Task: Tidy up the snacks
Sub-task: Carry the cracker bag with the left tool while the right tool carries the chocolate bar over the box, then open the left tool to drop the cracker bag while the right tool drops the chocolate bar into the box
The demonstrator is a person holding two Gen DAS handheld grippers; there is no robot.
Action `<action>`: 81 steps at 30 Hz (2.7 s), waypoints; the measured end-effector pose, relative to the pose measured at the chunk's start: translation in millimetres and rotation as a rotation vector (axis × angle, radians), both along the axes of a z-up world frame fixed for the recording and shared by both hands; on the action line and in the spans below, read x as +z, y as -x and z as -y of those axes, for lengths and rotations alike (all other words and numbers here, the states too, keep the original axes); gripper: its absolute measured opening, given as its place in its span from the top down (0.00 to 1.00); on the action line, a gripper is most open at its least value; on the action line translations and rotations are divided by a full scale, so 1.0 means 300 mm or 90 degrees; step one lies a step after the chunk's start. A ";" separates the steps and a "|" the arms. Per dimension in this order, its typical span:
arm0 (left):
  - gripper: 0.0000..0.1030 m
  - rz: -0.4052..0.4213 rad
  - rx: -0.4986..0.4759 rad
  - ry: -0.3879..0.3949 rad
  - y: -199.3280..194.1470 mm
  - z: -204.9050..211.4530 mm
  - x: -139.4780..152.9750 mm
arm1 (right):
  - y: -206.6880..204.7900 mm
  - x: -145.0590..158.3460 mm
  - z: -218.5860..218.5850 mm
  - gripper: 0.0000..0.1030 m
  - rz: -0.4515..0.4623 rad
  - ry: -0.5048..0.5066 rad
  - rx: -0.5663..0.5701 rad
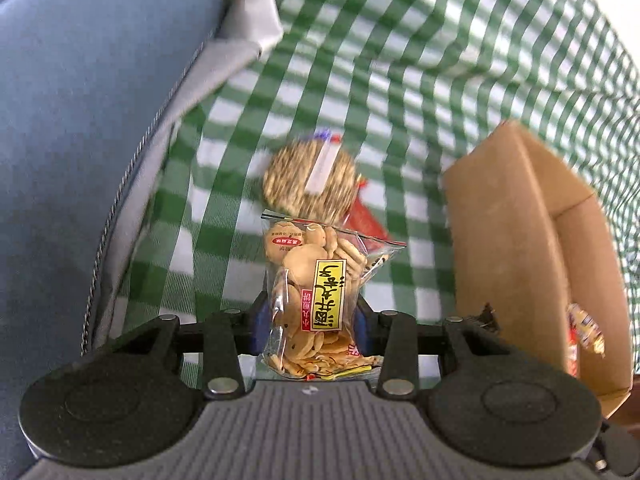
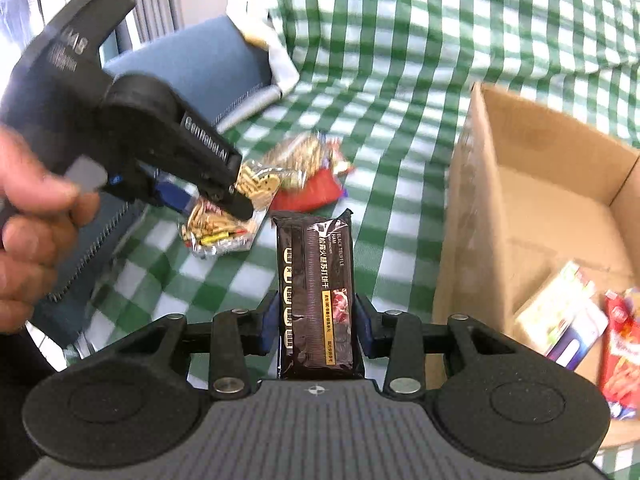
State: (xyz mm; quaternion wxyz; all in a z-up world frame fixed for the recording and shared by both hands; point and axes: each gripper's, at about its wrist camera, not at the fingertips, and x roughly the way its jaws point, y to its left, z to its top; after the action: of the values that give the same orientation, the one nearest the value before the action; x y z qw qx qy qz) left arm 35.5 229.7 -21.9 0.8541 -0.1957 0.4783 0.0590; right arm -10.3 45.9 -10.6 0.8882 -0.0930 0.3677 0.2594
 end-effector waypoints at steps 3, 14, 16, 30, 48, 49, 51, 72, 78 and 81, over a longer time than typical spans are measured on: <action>0.57 0.042 0.007 -0.015 0.019 0.018 0.047 | -0.003 0.070 0.016 0.60 0.024 -0.014 -0.002; 0.57 0.152 -0.017 -0.051 0.038 0.115 0.148 | -0.010 0.201 0.267 0.60 0.187 -0.060 -0.026; 0.57 0.167 -0.027 -0.059 0.031 0.144 0.152 | -0.014 0.186 0.333 0.60 0.199 -0.079 -0.055; 0.57 0.290 -0.102 -0.081 -0.001 0.365 0.207 | -0.059 0.152 0.611 0.60 0.187 -0.119 -0.187; 0.57 0.341 -0.200 -0.062 -0.038 0.641 0.186 | -0.009 0.151 0.883 0.60 0.211 -0.110 -0.326; 0.57 0.342 -0.203 -0.063 -0.037 0.646 0.184 | -0.012 0.150 0.888 0.60 0.209 -0.113 -0.332; 0.57 0.344 -0.207 -0.064 -0.030 0.647 0.180 | -0.018 0.148 0.891 0.60 0.208 -0.117 -0.341; 0.57 0.354 -0.212 -0.053 -0.033 0.641 0.181 | -0.044 0.148 0.835 0.60 0.216 -0.111 -0.340; 0.57 0.358 -0.227 -0.054 -0.035 0.655 0.179 | -0.042 0.146 0.832 0.60 0.215 -0.113 -0.339; 0.57 0.360 -0.234 -0.055 -0.035 0.659 0.177 | -0.043 0.144 0.824 0.60 0.214 -0.109 -0.335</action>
State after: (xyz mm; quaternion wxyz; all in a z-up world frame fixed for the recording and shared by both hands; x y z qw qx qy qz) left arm 46.1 31.9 31.1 0.9567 -0.0786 0.2470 -0.1326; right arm 2.6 -201.3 32.5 0.9777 0.0389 0.2038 0.0316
